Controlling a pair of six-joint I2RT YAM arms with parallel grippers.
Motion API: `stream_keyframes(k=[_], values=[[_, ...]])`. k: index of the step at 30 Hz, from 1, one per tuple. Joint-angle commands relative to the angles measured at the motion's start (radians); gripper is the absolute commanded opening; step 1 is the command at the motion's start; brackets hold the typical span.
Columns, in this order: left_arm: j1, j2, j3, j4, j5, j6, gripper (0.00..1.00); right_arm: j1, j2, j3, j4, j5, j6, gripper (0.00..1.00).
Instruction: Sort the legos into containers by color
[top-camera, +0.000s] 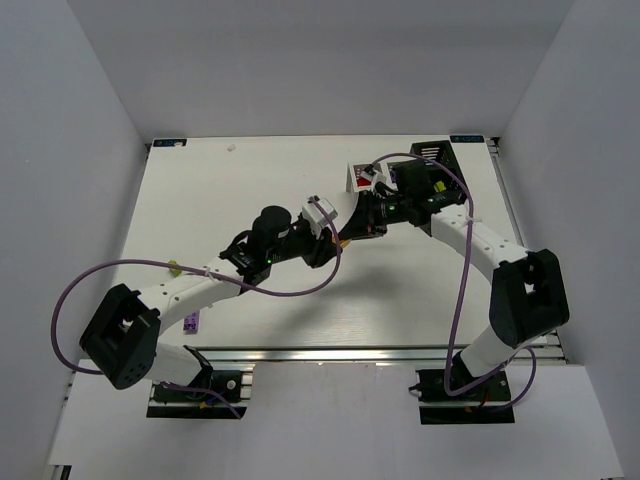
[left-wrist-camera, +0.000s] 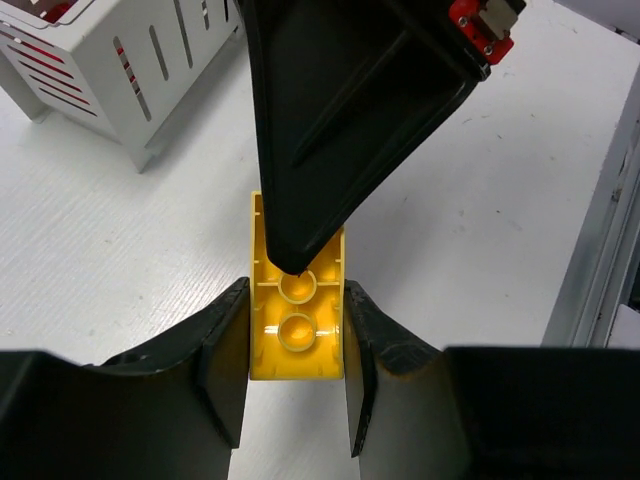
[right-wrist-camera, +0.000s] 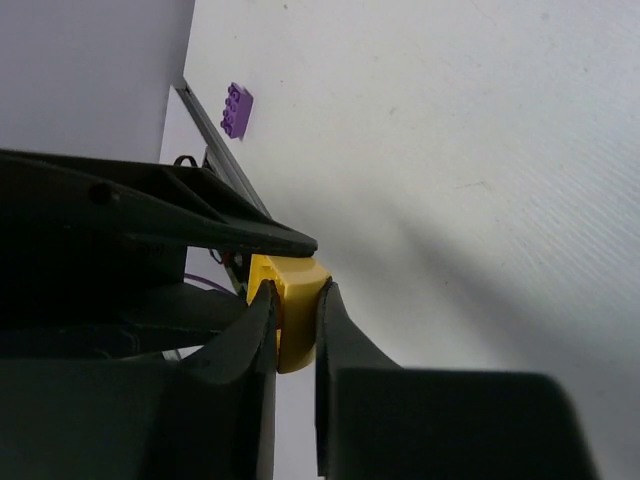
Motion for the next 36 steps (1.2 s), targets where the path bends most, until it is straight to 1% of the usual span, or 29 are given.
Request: stream_keyframes(k=[1, 2, 4, 5, 7, 8, 9, 10, 12, 14, 16, 18, 19, 20, 21, 23, 24, 25, 26, 27, 28, 29, 30, 31, 32, 34, 36], values=[[-0.011, -0.009, 0.042, 0.007, -0.03, 0.002, 0.16, 0.004, -0.002, 0.029, 0.01, -0.048, -0.009, 0.05], [-0.011, -0.01, 0.043, 0.004, -0.04, 0.002, 0.21, 0.003, -0.002, 0.031, 0.008, -0.051, -0.012, 0.0], [-0.011, -0.012, 0.043, -0.001, -0.057, 0.001, 0.31, 0.001, -0.011, 0.033, 0.005, -0.054, -0.019, 0.0], [-0.011, -0.012, 0.046, -0.007, -0.06, 0.002, 0.47, 0.0, -0.014, 0.036, 0.005, -0.057, -0.021, 0.0], [-0.011, -0.013, 0.048, -0.01, -0.07, 0.001, 0.55, -0.015, -0.023, 0.045, 0.002, -0.068, -0.027, 0.0], [-0.011, -0.021, 0.048, -0.009, -0.075, -0.004, 0.66, -0.017, -0.028, 0.049, 0.001, -0.075, -0.035, 0.0], [-0.011, -0.027, 0.046, -0.007, -0.08, -0.007, 0.73, -0.026, -0.031, 0.055, -0.001, -0.078, -0.041, 0.0], [-0.011, -0.032, 0.046, -0.004, -0.083, -0.01, 0.74, -0.032, -0.037, 0.062, -0.012, -0.083, -0.047, 0.0], [-0.011, -0.056, 0.042, 0.005, -0.1, -0.016, 0.86, -0.052, -0.04, 0.083, -0.024, -0.083, -0.065, 0.0], [-0.001, -0.082, 0.046, 0.0, -0.116, -0.017, 0.9, -0.081, -0.046, 0.103, -0.042, -0.082, -0.081, 0.0], [0.008, -0.099, 0.052, -0.012, -0.123, -0.019, 0.91, -0.097, -0.046, 0.114, -0.052, -0.081, -0.091, 0.0], [0.017, -0.134, 0.059, -0.039, -0.175, -0.022, 0.92, -0.132, -0.046, 0.14, -0.076, -0.069, -0.11, 0.0], [0.017, -0.154, 0.059, -0.049, -0.195, -0.021, 0.92, -0.143, -0.043, 0.154, -0.088, -0.057, -0.122, 0.0], [0.017, -0.173, 0.056, -0.065, -0.208, -0.016, 0.93, -0.167, -0.045, 0.172, -0.113, -0.013, -0.13, 0.0], [0.017, -0.22, 0.046, -0.075, -0.242, -0.016, 0.94, -0.193, -0.042, 0.213, -0.125, 0.009, -0.157, 0.0], [0.017, -0.269, 0.036, -0.12, -0.276, -0.007, 0.94, -0.23, -0.037, 0.259, -0.14, 0.108, -0.185, 0.0], [0.017, -0.295, 0.031, -0.145, -0.305, -0.007, 0.94, -0.261, -0.035, 0.316, -0.162, 0.157, -0.206, 0.0], [0.017, -0.34, 0.017, -0.168, -0.38, -0.004, 0.93, -0.272, -0.035, 0.339, -0.161, 0.263, -0.24, 0.0], [0.017, -0.36, 0.01, -0.237, -0.417, 0.001, 0.93, -0.275, -0.035, 0.355, -0.153, 0.33, -0.257, 0.0], [0.017, -0.377, 0.0, -0.266, -0.482, 0.001, 0.93, -0.284, -0.037, 0.38, -0.129, 0.401, -0.283, 0.0], [0.017, -0.412, -0.019, -0.292, -0.517, 0.002, 0.93, -0.285, -0.037, 0.387, -0.106, 0.566, -0.326, 0.0], [0.017, -0.424, -0.029, -0.343, -0.549, 0.033, 0.93, -0.284, -0.034, 0.39, -0.082, 0.645, -0.35, 0.0], [0.017, -0.441, -0.044, -0.361, -0.576, 0.033, 0.94, -0.287, -0.022, 0.388, -0.028, 0.712, -0.369, 0.0], [0.017, -0.458, -0.061, -0.368, -0.63, 0.033, 0.95, -0.29, -0.011, 0.394, -0.009, 0.839, -0.406, 0.0], [0.005, -0.508, -0.102, -0.353, -0.649, 0.035, 0.98, -0.292, 0.003, 0.401, 0.008, 0.891, -0.418, 0.0], [0.005, -0.553, -0.128, -0.331, -0.656, 0.051, 0.98, -0.295, 0.052, 0.425, 0.028, 0.981, -0.427, 0.0], [0.02, -0.585, -0.124, -0.332, -0.679, 0.053, 0.98, -0.29, 0.092, 0.439, 0.039, 1.014, -0.427, 0.0]])
